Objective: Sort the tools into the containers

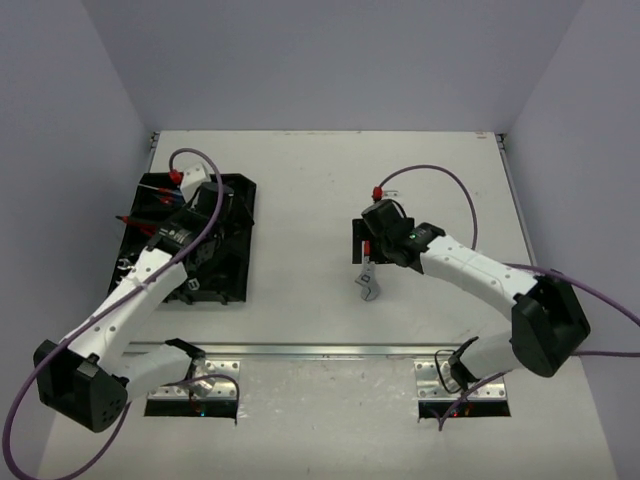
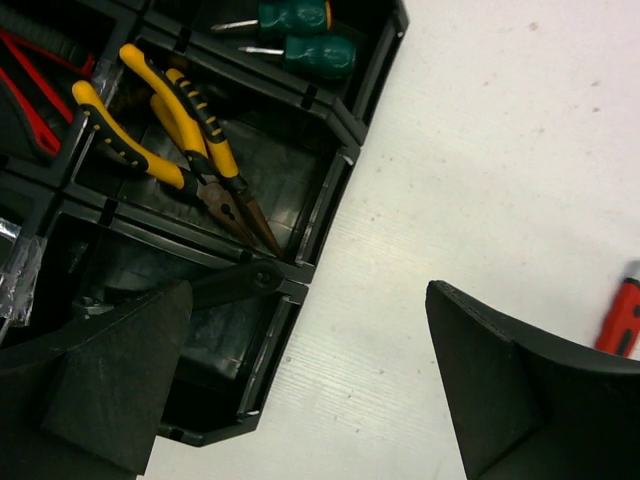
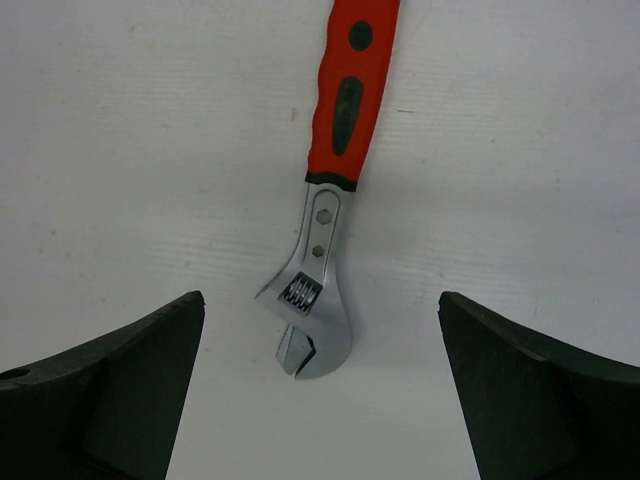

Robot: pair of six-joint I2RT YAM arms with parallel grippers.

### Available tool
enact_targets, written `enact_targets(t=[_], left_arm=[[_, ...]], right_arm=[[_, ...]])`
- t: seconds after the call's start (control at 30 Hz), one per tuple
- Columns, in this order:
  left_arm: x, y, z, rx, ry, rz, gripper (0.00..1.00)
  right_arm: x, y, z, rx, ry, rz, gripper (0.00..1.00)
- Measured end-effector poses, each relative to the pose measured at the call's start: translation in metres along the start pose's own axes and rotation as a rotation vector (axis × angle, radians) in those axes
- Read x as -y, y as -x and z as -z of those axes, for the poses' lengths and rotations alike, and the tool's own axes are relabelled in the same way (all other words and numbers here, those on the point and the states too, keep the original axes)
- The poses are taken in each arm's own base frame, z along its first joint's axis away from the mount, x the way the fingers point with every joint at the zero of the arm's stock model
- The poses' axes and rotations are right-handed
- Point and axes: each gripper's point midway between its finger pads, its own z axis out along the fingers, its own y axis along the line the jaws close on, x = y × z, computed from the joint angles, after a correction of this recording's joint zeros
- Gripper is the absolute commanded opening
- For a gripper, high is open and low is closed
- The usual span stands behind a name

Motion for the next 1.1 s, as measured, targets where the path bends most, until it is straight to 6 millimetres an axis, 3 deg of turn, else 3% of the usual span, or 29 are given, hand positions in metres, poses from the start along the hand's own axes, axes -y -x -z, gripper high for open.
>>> enact_targets(t=[0.17, 0.23, 0.3, 0.33, 0.43, 0.53, 0.7, 1.1], left_arm=[[0.008, 0.028, 0.038, 0.052, -0.118, -0.003, 1.0], [0.006, 0.03, 0.051, 0.08, -0.167, -0.02, 1.0], [-0.001, 0.025, 0.059, 0.107, -0.205, -0.043, 1.0], [-0.005, 0.019, 0.058, 0.105, -0.21, -0.056, 1.0], [-0.014, 0.0, 0.055, 0.095, -0.223, -0.081, 1.0], [-0.019, -0.02, 0.045, 0.053, -0.215, -0.109, 1.0], [-0.018, -0.033, 0.037, 0.008, -0.216, -0.132, 1.0], [-0.014, -0.026, 0.044, 0.039, -0.25, -0.116, 1.0]], right_arm=[[-0.004, -0.001, -0.03, -0.124, -0.105, 0.02, 0.89], [-0.008, -0.001, -0.044, -0.164, -0.138, 0.028, 0.87], [-0.01, -0.004, -0.06, -0.195, -0.165, 0.028, 0.78], [-0.009, -0.01, -0.067, -0.219, -0.178, 0.026, 0.67], [0.0, -0.032, -0.08, -0.306, -0.21, 0.018, 0.52], [-0.001, -0.041, -0.087, -0.349, -0.191, -0.015, 0.47], [-0.006, -0.044, -0.09, -0.351, -0.158, -0.052, 0.34], [-0.009, -0.047, -0.09, -0.319, -0.07, -0.096, 0.4]])
